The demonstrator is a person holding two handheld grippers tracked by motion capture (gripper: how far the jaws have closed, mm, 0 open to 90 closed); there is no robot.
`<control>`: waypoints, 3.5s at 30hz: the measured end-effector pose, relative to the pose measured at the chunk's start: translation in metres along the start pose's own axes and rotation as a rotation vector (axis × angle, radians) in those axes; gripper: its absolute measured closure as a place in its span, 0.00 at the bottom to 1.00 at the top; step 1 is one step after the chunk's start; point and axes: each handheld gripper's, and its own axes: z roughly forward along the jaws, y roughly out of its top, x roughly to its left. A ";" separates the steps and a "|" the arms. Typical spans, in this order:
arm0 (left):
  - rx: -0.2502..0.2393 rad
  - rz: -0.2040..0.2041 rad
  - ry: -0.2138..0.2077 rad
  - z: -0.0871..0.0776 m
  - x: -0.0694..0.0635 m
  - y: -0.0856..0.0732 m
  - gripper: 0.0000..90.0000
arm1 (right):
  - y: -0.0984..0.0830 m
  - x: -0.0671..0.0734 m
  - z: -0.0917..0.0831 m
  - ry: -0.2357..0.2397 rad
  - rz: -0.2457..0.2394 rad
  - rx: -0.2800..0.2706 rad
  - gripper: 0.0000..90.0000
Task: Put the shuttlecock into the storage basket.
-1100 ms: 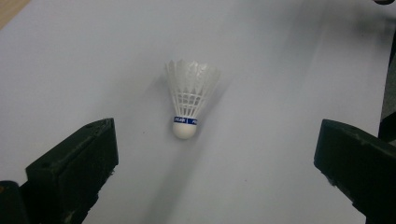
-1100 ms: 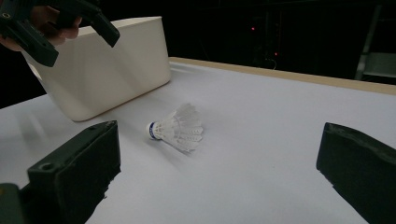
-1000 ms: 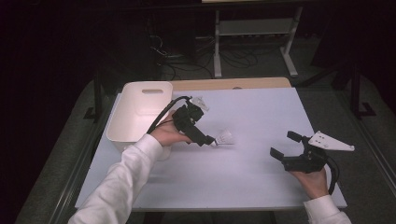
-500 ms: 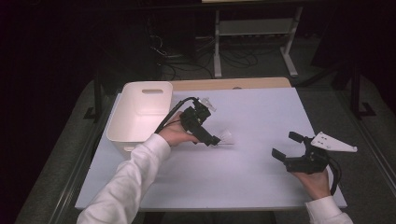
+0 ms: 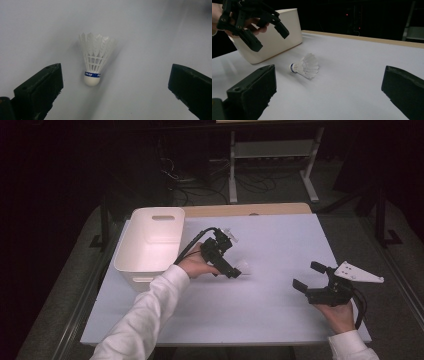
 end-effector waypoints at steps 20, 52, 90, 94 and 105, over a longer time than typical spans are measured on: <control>0.017 -0.001 0.013 0.026 0.010 -0.004 0.00 | -0.001 0.001 0.001 0.004 -0.002 0.008 0.00; 0.081 -0.003 0.004 0.052 0.021 -0.010 0.00 | -0.001 0.002 0.002 0.008 0.005 0.018 0.00; 0.168 0.037 -0.013 0.067 0.022 -0.016 0.17 | -0.002 0.000 0.002 0.030 0.013 0.018 0.00; 0.156 0.034 0.018 0.066 0.024 -0.015 0.32 | -0.002 0.000 0.003 0.031 0.009 0.018 0.00; 0.154 0.028 -0.002 0.063 0.026 -0.014 0.57 | -0.001 0.001 0.002 0.024 0.016 0.016 0.00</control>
